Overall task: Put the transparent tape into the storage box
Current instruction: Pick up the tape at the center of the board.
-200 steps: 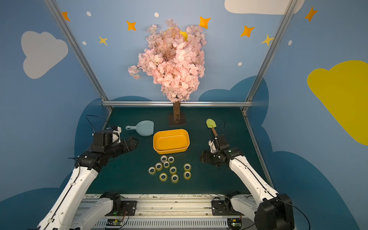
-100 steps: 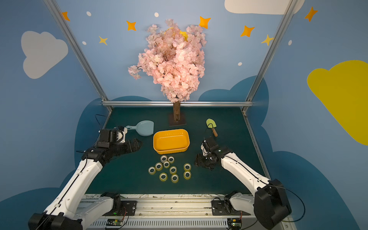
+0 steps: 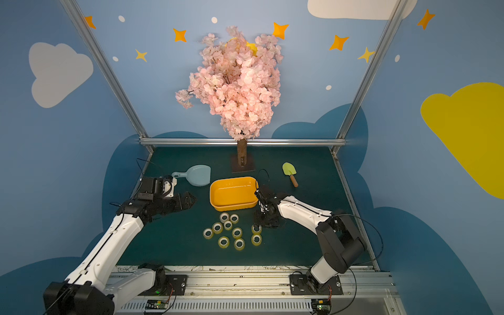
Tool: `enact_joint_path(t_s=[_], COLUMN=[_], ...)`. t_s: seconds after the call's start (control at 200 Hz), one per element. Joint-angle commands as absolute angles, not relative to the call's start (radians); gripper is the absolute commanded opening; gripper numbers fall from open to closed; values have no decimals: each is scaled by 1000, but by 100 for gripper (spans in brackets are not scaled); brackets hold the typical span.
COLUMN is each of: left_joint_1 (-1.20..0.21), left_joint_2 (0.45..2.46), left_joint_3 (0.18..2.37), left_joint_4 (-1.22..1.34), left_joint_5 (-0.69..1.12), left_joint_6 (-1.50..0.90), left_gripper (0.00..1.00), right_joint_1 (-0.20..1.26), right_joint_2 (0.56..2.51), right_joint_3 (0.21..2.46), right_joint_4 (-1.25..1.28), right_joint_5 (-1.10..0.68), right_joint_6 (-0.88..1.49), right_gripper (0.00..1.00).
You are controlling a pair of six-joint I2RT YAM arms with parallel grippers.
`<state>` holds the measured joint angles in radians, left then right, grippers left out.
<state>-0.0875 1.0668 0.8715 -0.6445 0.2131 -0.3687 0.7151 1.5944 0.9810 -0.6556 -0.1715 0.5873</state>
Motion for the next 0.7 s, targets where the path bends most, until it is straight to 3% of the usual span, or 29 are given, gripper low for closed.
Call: enact_joint_path(t_s=[0.0, 0.691], left_joint_1=[-83, -42], left_joint_2=[1053, 1074], left_joint_3=[888, 894], left_joint_4=[-656, -646], left_joint_5=[226, 285], left_joint_6=[-355, -357], left_gripper=[100, 100], right_joint_1=[728, 775], right_joint_2=[1620, 1604], right_joint_3=[999, 951], right_joint_4=[-693, -715], right_joint_5=[-121, -29], right_joint_6=[592, 618], right_gripper=[60, 56])
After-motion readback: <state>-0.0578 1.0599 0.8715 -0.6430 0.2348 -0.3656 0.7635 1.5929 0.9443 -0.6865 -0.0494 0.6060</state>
